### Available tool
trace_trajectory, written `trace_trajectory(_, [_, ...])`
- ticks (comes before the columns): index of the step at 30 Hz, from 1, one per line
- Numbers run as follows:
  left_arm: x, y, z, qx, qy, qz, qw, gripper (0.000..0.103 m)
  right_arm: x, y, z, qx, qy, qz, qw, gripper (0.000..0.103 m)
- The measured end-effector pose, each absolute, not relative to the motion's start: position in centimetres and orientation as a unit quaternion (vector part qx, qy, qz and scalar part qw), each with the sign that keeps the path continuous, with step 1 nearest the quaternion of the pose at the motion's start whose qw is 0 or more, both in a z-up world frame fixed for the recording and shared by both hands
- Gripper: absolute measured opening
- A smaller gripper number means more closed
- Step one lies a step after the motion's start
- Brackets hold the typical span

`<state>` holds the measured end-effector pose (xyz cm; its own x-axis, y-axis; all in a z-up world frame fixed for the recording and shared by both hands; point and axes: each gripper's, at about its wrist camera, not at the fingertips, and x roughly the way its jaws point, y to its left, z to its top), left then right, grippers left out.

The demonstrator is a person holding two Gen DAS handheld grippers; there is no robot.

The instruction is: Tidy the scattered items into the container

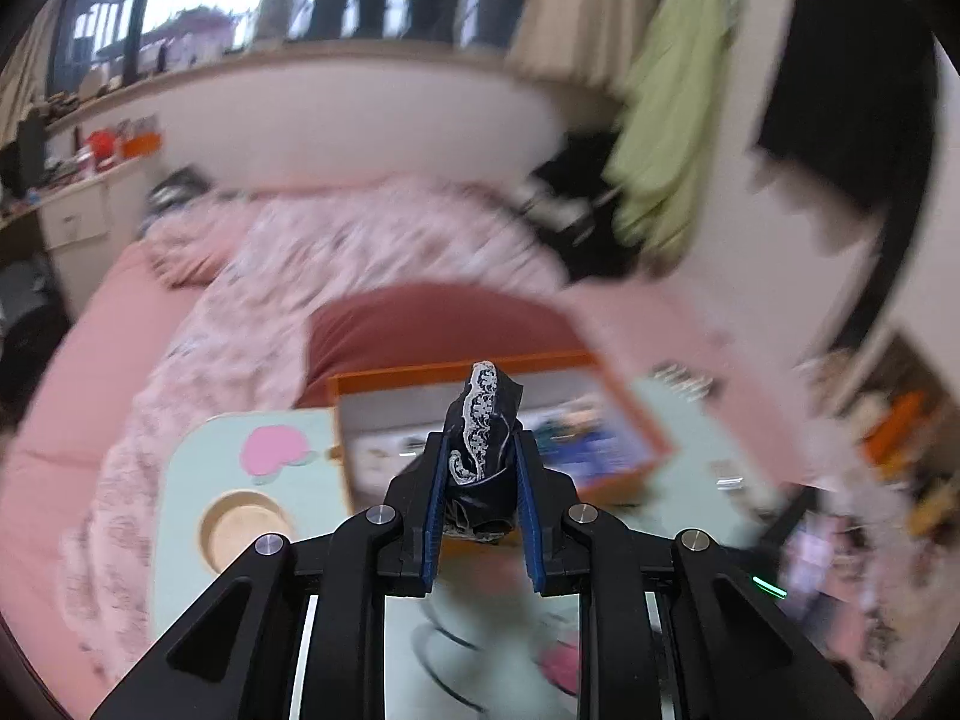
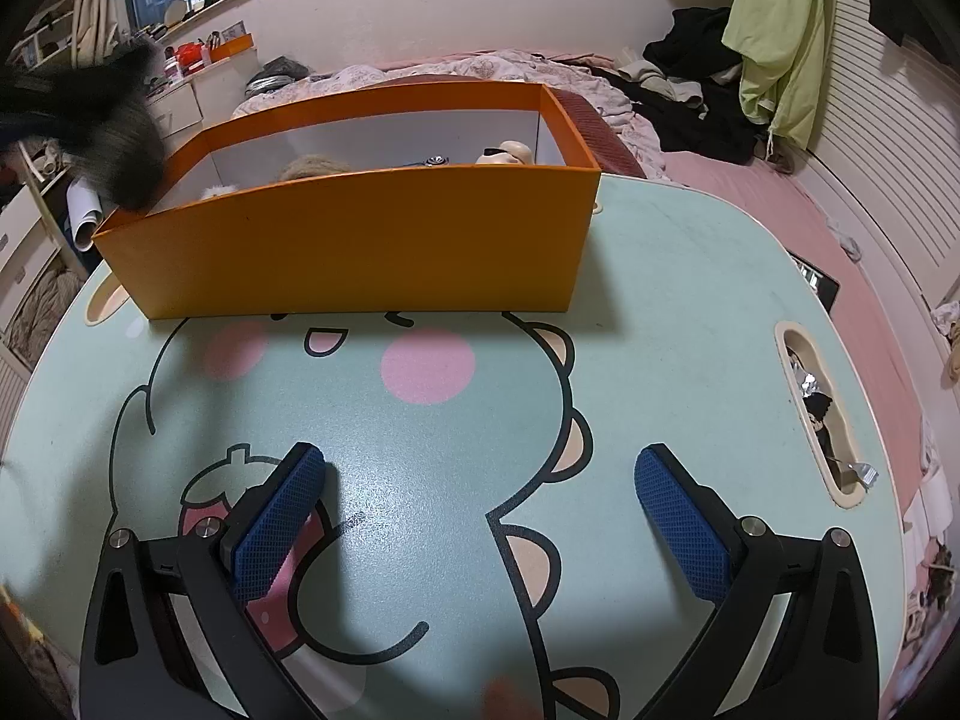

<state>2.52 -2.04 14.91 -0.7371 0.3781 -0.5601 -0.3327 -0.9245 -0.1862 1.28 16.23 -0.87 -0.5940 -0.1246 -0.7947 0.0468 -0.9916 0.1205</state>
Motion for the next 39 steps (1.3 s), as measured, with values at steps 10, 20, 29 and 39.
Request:
trace_trajectory(10, [4.2, -1.5, 5.3, -0.367, -0.094, 0.902, 0.206, 0.041, 1.1, 15.6, -0.5, 0.443, -0.045, -0.891, 0.091, 0.092])
trace_trajectory(20, [6.2, -0.4, 4.5, -0.349, -0.043, 0.927, 0.129, 0.103, -4.4, 15.6, 9.2, 0.392, -0.063, -0.902, 0.168, 0.059])
trace_trajectory(29, [5.5, -6.5, 2.6, -0.372, -0.145, 0.916, 0.038, 0.103, -16.2, 9.1, 4.9, 0.537, -0.095, -0.809, 0.218, 0.059])
trace_trajectory(39, [6.3, -8.0, 3.5, -0.337, -0.162, 0.927, 0.037, 0.103, -17.8, 6.5, 3.0, 0.56, 0.015, -0.808, 0.182, 0.041])
